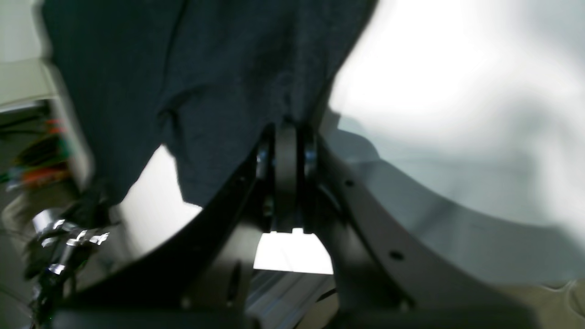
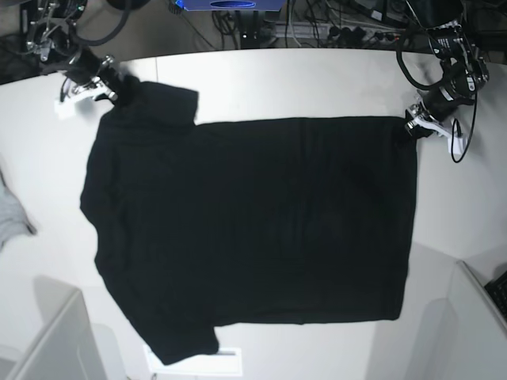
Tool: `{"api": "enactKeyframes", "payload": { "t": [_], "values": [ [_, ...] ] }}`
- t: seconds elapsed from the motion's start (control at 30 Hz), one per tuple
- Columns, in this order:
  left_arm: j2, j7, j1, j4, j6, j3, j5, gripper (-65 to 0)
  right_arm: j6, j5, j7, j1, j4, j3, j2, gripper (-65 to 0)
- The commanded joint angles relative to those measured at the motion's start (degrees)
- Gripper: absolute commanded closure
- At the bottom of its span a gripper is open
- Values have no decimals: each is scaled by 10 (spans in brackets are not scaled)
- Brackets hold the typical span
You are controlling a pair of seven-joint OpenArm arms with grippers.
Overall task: Fold the T-shirt properly
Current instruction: 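Grasp the shoulder corners with both grippers and pull them apart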
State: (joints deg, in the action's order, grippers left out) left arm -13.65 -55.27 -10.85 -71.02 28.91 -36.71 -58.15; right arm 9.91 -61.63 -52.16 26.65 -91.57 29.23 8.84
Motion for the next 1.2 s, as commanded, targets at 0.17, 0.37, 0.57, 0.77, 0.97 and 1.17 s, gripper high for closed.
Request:
{"api": "enactKeyframes", "payload": {
  "t": [0.17,0.37,0.57,0.77,0.97,1.17],
  "values": [
    [-14,-15,-41,-33,-10,3,2,0,2,-10,-4,35,-80,37,2,0],
    [-23,-15,-79,-82,-10,1,2,0,2,-11,-4,79,-108,47,2,0],
    [-24,-15,-118,-117,-10,1,0,0,2,-12,-4,127,-136,43,0,0],
    [-29,-15,-157,-166,-10,1,1,0,3,-12,-4,157,-171,50,-14,0],
    [-32,-16,-166,-199,-39,1,-1,0,3,-13,-4,157,-190,50,-14,0],
    [-28,-44,-134,-200,-39,1,-2,0,2,-13,-8,108,-208,47,-11,0]
  ]
}}
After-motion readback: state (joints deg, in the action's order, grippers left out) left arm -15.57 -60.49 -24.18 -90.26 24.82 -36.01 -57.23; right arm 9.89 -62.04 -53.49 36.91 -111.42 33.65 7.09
